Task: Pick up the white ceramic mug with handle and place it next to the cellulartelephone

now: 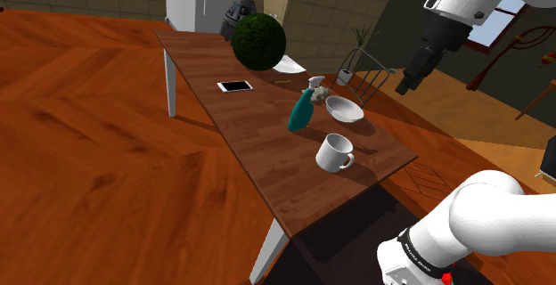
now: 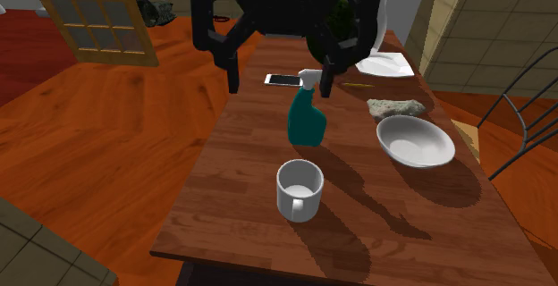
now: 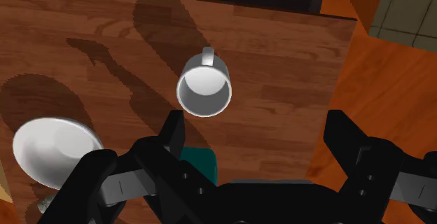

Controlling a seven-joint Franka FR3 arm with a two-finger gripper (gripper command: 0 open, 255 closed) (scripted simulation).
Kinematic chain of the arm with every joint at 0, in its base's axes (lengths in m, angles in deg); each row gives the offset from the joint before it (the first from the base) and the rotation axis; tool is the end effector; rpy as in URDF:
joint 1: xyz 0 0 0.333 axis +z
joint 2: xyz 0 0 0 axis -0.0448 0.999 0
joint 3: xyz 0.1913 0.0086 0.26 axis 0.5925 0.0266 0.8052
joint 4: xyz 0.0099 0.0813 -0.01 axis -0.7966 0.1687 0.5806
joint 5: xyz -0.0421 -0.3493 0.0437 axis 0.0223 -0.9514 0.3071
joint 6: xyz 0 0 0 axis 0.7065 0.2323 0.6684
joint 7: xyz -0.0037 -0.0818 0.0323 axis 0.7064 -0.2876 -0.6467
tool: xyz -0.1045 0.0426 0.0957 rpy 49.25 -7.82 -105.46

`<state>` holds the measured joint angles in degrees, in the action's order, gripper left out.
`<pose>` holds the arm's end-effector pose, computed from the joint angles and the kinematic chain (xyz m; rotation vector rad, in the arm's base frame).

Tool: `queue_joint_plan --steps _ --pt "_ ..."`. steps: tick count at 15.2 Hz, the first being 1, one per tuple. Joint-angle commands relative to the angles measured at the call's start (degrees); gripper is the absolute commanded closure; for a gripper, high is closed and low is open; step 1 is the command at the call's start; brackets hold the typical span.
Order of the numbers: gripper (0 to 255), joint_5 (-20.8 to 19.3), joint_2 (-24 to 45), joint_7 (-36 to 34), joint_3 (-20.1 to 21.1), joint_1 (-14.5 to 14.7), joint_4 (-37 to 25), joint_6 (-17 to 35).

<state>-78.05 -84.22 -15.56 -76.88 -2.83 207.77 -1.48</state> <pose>0.2365 0.0184 0.5835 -3.0847 -0.1094 0.0043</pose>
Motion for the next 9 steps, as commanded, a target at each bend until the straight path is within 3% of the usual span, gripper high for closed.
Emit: queue_joint_plan --steps 1,9 --pt "0 0.00 0.00 0.00 0.00 0.00 0.00 0.00" --pt "0 -2.32 1.62 3.58 -2.26 -1.26 13.64 16.25"
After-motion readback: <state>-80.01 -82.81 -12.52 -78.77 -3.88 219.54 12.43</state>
